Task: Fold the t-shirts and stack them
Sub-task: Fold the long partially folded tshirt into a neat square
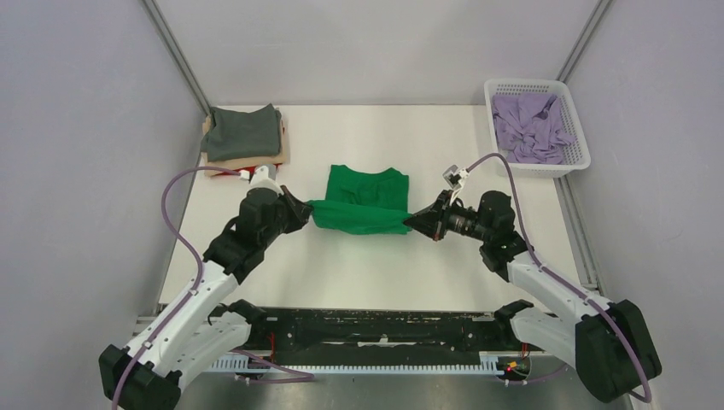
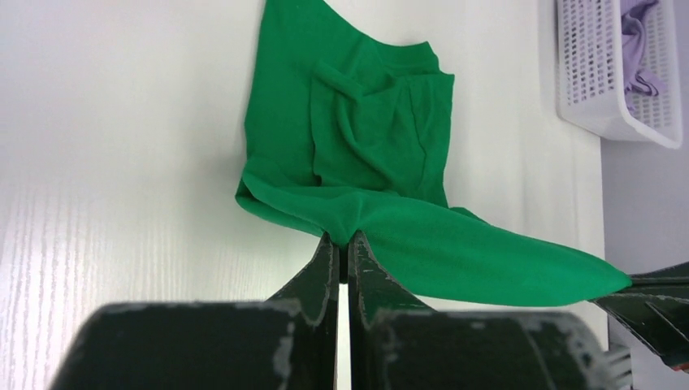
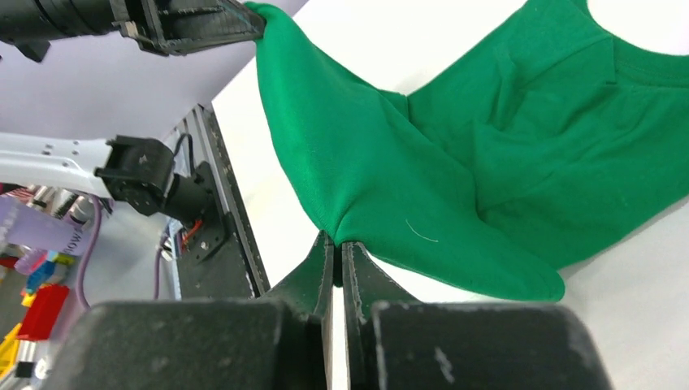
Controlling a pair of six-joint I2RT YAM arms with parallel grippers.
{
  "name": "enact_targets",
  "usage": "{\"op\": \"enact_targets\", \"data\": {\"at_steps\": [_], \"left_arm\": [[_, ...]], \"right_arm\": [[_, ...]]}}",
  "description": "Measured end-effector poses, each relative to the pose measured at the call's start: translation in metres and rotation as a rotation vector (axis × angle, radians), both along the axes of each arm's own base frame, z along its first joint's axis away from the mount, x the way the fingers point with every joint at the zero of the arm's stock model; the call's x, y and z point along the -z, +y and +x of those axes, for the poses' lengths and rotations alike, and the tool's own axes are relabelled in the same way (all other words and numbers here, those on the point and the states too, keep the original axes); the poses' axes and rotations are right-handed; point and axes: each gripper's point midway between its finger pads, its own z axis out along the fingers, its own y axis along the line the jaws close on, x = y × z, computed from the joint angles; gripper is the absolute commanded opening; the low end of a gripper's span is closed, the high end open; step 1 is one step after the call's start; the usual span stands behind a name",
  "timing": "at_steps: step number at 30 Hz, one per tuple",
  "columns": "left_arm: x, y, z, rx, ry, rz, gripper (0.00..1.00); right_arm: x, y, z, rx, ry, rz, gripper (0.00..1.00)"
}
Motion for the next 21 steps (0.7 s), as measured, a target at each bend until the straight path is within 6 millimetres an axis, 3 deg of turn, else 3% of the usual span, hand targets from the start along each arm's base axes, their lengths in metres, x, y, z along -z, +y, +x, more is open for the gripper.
{"op": "enact_targets", "data": {"at_steps": [6,14,21], "left_arm": [[-0.005,0.01,0.014,-0.077,-0.011,0.039,0.02],[-0.003,0.024,0.018,-0.149,-0.014,0.075,0.02],[0.001,0.023,0.025,-0.162,-0.003,0.082,0.02]], "right_arm": [[-0.011,0.011,0.012,-0.024,0.042,0.112,0.0],[-0.015,0.02,0.021,-0.053,0.048,0.167,0.0],[0.003,0.005,0.044,0.022,0.087,0.153,0.0]]}}
